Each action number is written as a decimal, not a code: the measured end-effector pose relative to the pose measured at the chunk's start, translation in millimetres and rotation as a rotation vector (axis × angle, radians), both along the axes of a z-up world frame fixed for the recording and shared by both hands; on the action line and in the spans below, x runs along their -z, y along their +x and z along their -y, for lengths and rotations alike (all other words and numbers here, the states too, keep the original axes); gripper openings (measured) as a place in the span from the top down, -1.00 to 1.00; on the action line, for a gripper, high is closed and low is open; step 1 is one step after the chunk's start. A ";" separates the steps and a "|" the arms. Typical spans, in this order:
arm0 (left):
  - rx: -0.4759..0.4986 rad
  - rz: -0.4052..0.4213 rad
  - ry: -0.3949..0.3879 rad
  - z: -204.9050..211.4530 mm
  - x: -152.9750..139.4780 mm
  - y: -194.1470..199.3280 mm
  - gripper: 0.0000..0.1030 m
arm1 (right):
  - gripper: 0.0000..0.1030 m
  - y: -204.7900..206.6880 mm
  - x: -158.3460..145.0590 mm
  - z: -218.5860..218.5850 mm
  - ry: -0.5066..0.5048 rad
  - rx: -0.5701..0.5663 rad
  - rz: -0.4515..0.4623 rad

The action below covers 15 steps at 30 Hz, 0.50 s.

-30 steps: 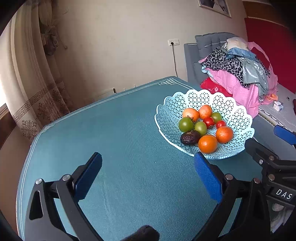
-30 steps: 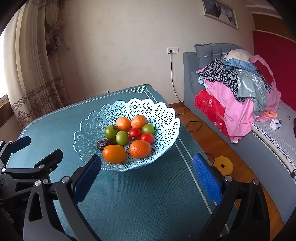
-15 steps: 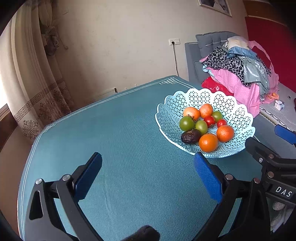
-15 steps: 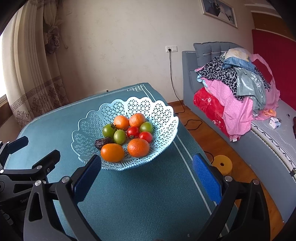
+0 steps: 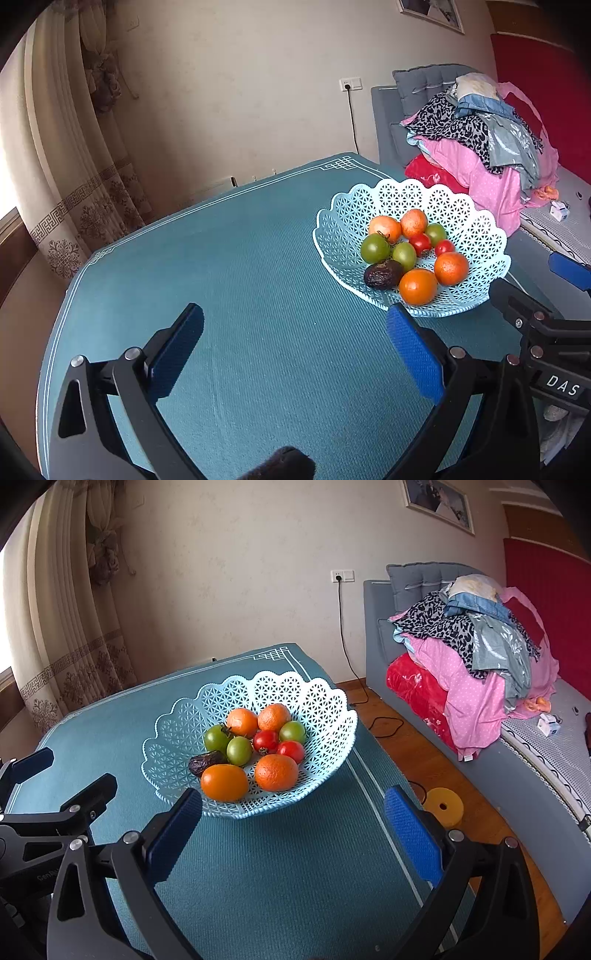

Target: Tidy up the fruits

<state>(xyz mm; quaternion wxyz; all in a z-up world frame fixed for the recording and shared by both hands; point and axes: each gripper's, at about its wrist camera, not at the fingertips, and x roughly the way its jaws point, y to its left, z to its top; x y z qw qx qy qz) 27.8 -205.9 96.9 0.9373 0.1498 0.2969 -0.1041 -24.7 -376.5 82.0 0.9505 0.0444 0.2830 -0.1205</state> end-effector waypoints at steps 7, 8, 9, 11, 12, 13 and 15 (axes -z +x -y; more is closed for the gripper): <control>0.002 0.000 0.005 0.5 -0.8 -0.2 -0.95 | -0.91 -1.0 1.7 0.6 0.002 0.002 -0.001; 0.002 0.001 0.005 0.6 -0.8 -0.3 -0.95 | -0.91 -1.6 2.1 0.6 0.002 0.003 -0.002; 0.002 0.001 0.005 0.6 -0.8 -0.3 -0.95 | -0.91 -2.2 2.3 0.7 0.002 0.004 -0.002; 0.002 0.000 0.006 0.6 -0.7 -0.1 -0.95 | -0.91 -2.1 2.3 0.8 0.002 0.003 -0.002; 0.002 0.001 0.006 0.8 -0.6 -0.3 -0.95 | -0.91 -2.9 2.6 1.0 0.002 0.003 -0.003; 0.002 0.001 0.007 0.8 -0.3 -0.1 -0.95 | -0.91 -2.0 2.3 0.8 0.002 0.003 -0.003; 0.002 0.002 0.010 0.6 0.2 0.2 -0.95 | -0.91 -2.6 3.2 1.1 0.003 0.004 -0.005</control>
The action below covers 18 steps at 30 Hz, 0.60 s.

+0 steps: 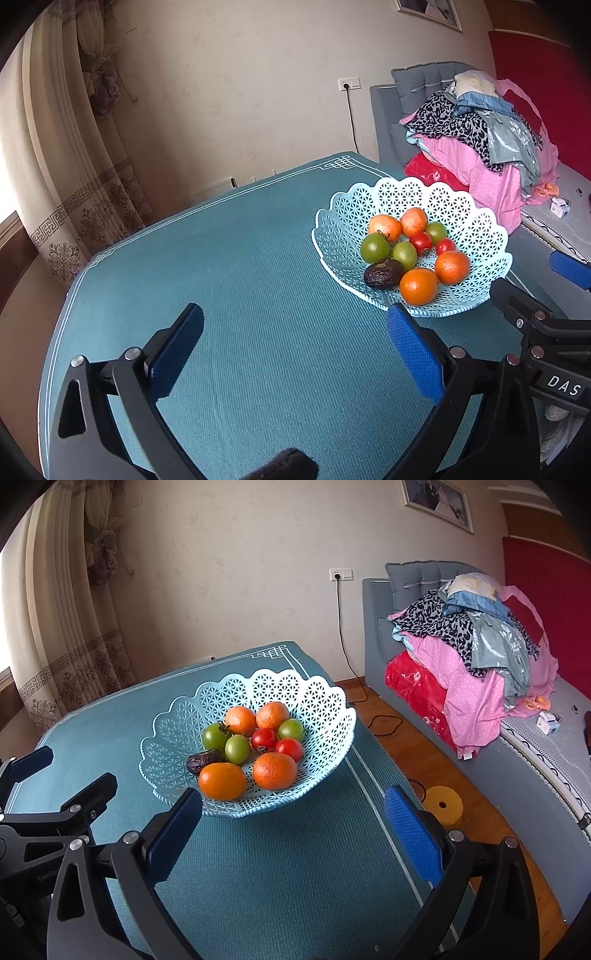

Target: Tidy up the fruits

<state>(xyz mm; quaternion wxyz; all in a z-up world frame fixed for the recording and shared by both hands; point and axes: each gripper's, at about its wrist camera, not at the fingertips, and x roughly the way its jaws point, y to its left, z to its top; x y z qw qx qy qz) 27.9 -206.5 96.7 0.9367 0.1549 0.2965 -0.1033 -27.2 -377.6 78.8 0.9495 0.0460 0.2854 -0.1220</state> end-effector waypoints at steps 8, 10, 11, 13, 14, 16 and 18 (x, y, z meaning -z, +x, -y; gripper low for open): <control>0.002 0.001 0.004 -0.1 0.9 1.0 -0.95 | -0.91 0.6 -0.4 0.6 0.000 0.004 -0.003; 0.003 0.001 0.007 0.7 1.1 1.3 -0.95 | -0.91 0.5 -0.3 0.9 0.001 0.006 -0.004; 0.003 0.002 0.009 0.5 1.4 1.5 -0.95 | -0.91 0.6 -0.3 0.9 0.002 0.006 -0.005; 0.002 0.005 0.013 1.3 1.3 1.9 -0.95 | -0.91 0.2 0.0 1.1 0.002 0.007 -0.007; 0.002 0.006 0.014 1.7 1.4 2.4 -0.95 | -0.91 0.8 0.2 1.2 0.004 0.008 -0.007; 0.001 0.007 0.014 1.6 1.5 2.5 -0.95 | -0.91 1.6 0.3 1.3 0.005 0.009 -0.010; 0.000 0.003 0.012 0.8 2.1 3.0 -0.95 | -0.91 2.2 0.3 1.1 0.005 0.009 -0.011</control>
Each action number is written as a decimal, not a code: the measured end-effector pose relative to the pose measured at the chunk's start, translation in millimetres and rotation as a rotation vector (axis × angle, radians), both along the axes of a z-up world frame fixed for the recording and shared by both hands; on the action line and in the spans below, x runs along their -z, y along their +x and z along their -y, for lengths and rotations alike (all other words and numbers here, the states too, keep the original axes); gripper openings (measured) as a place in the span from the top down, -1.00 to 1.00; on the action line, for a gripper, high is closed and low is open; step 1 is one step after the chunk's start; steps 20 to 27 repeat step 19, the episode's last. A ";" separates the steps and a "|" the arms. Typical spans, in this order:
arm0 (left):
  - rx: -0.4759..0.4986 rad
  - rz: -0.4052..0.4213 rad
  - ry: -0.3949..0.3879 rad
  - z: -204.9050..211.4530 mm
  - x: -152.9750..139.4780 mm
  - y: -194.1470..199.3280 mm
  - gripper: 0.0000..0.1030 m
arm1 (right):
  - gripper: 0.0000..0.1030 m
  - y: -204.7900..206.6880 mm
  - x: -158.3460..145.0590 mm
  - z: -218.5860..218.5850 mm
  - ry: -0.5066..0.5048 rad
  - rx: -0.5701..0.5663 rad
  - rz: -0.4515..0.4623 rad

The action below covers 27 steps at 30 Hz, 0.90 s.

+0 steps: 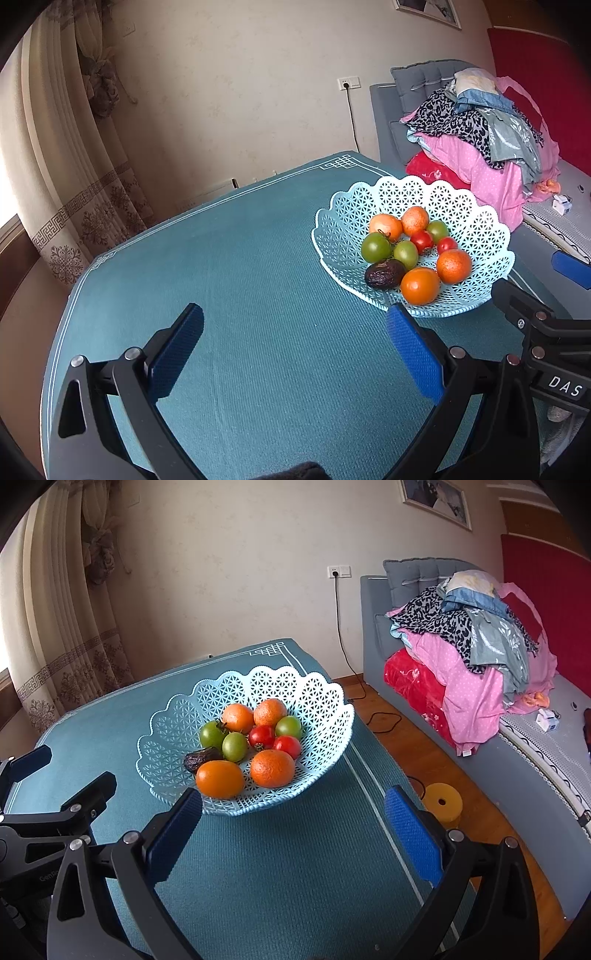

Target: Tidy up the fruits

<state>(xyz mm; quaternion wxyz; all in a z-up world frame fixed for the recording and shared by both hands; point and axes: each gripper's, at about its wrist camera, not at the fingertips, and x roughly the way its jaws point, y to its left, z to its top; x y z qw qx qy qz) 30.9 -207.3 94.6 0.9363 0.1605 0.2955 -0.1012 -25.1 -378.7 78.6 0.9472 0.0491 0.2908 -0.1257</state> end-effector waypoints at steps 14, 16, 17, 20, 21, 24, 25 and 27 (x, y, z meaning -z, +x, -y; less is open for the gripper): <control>-0.009 -0.005 0.007 -0.6 2.0 -0.7 -0.95 | -0.91 2.7 0.6 -2.8 0.008 -0.006 -0.009; -0.014 -0.015 0.005 -1.8 3.1 0.4 -0.95 | -0.91 3.2 1.5 -3.7 0.008 -0.009 -0.013; -0.015 -0.019 0.005 -2.7 3.7 0.7 -0.95 | -0.91 3.6 1.9 -4.1 0.007 -0.010 -0.015; -0.018 -0.024 0.006 -3.7 4.7 1.3 -0.95 | -0.91 4.1 2.9 -5.3 0.008 -0.012 -0.021; -0.018 -0.024 0.006 -3.7 4.7 1.3 -0.95 | -0.91 4.1 2.9 -5.3 0.008 -0.012 -0.021; -0.018 -0.024 0.006 -3.7 4.7 1.3 -0.95 | -0.91 4.1 2.9 -5.3 0.008 -0.012 -0.021; -0.018 -0.024 0.006 -3.7 4.7 1.3 -0.95 | -0.91 4.1 2.9 -5.3 0.008 -0.012 -0.021; -0.018 -0.024 0.006 -3.7 4.7 1.3 -0.95 | -0.91 4.1 2.9 -5.3 0.008 -0.012 -0.021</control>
